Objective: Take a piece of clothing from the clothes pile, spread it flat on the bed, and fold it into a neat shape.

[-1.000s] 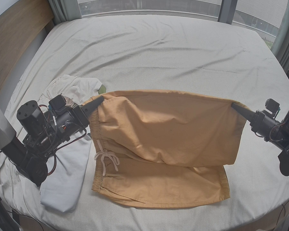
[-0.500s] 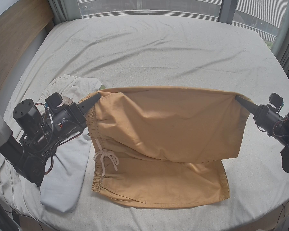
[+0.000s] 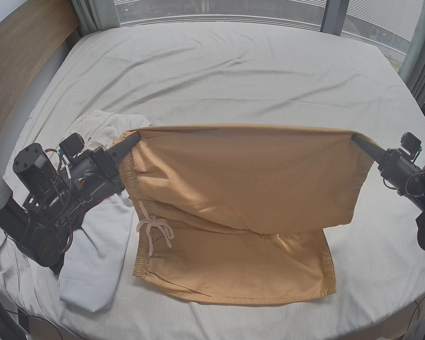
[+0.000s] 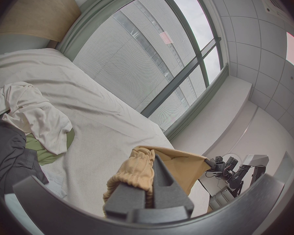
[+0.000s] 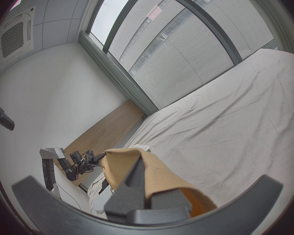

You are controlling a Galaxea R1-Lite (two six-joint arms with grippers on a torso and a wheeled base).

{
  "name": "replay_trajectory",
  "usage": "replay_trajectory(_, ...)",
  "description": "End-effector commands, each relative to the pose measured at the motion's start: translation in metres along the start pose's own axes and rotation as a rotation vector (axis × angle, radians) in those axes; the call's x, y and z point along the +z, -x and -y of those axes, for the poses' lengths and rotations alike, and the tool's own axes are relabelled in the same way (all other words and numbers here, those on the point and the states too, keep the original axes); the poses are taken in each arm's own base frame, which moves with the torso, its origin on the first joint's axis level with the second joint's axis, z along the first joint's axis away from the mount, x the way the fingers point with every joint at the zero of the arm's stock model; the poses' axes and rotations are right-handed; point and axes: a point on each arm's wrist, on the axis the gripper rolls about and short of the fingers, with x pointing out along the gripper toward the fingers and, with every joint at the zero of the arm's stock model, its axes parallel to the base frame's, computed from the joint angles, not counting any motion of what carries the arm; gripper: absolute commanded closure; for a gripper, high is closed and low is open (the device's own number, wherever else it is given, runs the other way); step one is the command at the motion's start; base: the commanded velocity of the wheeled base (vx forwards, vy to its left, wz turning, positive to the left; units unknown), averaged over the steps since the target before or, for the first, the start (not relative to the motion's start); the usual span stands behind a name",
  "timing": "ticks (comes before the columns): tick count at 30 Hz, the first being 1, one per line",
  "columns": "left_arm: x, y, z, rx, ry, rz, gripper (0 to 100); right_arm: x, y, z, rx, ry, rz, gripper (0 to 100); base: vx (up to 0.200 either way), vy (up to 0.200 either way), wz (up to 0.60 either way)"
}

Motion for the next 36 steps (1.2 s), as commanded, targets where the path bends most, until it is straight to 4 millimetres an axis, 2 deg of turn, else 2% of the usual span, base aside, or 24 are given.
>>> replay_trajectory(1,0.000,0.000,0.000,0.001,-0.001,0.003,100,0.003,0.002,0.002,-0.009,0.009,0.009,100,0.000,0.000,0.00)
replay_trajectory(12,0.004,0.004,-0.006,0.023,-0.007,0.013,100,0.005,0.004,0.003,-0.017,0.011,0.013,100,0.000,0.000,0.00)
replay_trajectory(26,0.002,0.000,0.000,0.001,-0.007,0.010,100,0.008,-0.002,0.002,0.001,0.024,0.023,100,0.000,0.000,0.00)
replay_trajectory(31,0.003,-0.010,-0.009,0.002,-0.014,0.023,100,0.019,-0.020,0.014,0.025,0.057,0.055,100,0.000,0.000,0.00)
replay_trajectory(36,0.002,-0.024,-0.019,0.005,-0.028,0.046,100,0.015,-0.030,0.032,0.004,0.037,0.039,100,0.000,0.000,0.00)
